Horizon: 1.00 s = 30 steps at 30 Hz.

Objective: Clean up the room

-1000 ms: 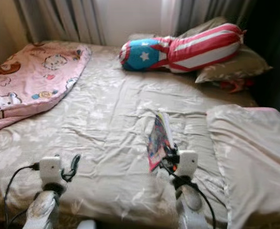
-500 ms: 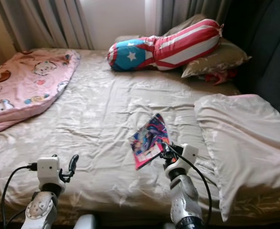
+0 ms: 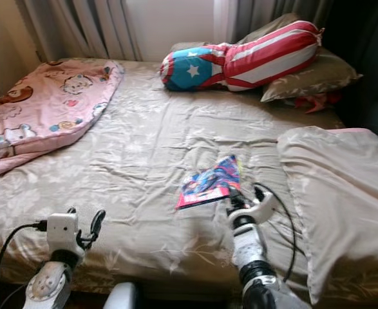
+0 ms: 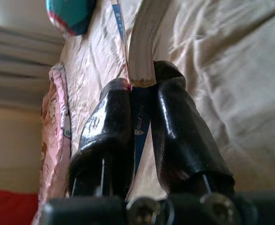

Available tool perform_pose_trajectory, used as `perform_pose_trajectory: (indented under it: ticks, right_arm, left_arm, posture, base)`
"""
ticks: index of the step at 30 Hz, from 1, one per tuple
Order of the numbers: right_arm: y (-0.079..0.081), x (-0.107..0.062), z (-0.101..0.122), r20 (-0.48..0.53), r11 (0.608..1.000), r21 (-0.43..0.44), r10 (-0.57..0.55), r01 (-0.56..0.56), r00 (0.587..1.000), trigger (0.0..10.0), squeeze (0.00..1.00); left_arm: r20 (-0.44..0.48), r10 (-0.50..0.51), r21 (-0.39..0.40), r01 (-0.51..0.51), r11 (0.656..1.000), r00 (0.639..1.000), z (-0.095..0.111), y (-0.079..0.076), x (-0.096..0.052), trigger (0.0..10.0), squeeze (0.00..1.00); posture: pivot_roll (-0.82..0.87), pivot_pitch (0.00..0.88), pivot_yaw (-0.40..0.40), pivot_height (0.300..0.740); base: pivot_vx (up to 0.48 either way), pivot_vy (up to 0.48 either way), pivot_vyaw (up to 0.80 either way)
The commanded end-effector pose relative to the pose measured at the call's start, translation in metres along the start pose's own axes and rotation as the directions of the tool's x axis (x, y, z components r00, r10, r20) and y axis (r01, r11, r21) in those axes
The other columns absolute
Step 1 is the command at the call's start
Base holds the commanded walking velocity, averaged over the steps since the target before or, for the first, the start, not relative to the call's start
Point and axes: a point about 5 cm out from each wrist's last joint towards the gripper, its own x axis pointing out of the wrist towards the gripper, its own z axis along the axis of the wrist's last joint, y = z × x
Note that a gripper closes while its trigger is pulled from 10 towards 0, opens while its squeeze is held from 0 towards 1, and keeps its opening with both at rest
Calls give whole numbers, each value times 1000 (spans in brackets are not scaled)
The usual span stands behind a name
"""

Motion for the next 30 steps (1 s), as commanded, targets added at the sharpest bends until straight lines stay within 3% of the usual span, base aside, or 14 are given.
perform_pose_trajectory:
  ticks: [1, 5, 15, 18, 19, 27, 30]
  right_arm:
    - [-2, 1, 1, -1, 999, -12, -46, 46, 999, 10000, 0]
    - [-13, -2, 9, 17, 991, 16, -133, 132, 991, 10000, 0]
    - [-38, -11, 19, 12, 947, -66, -315, 315, 949, 10000, 0]
    - [-39, -11, 19, 9, 946, -75, -316, 316, 949, 10000, 0]
    - [-40, -12, 19, 5, 938, -105, -332, 331, 943, 10000, 435]
    - [-43, -13, 19, -32, 915, -204, -363, 349, 931, 10000, 416]
    - [-44, -13, 23, -24, 903, -241, -372, 356, 928, 10000, 259]
  left_arm:
    - [4, -15, 11, 15, 1000, 1000, 5, 1, -6, 10000, 0]
    - [-14, -39, 31, 39, 999, 999, 5, 1, -14, 10000, 0]
    - [-54, -61, 52, 63, 997, 997, 10, 5, -36, 10000, 0]
    - [-70, -64, 52, 68, 996, 995, 10, 4, -40, 10000, 0]
    - [-74, -65, 51, 69, 996, 995, 10, 4, -41, 10000, 0]
    - [-91, -69, 49, 74, 996, 993, 13, 5, -42, 10000, 0]
    - [-97, -69, 48, 74, 996, 993, 13, 4, -42, 10000, 0]
  posture:
    - [199, 44, 22, 629]
    - [210, 63, 29, 629]
    - [237, 125, 51, 629]
    - [245, 135, 54, 629]
    - [248, 139, 55, 629]
    - [253, 147, 56, 629]
    - [253, 147, 56, 629]
  base:
    - [0, 0, 0]
    - [0, 0, 0]
    - [0, 0, 0]
    - [0, 0, 0]
    - [0, 0, 0]
    - [0, 0, 0]
    - [0, 0, 0]
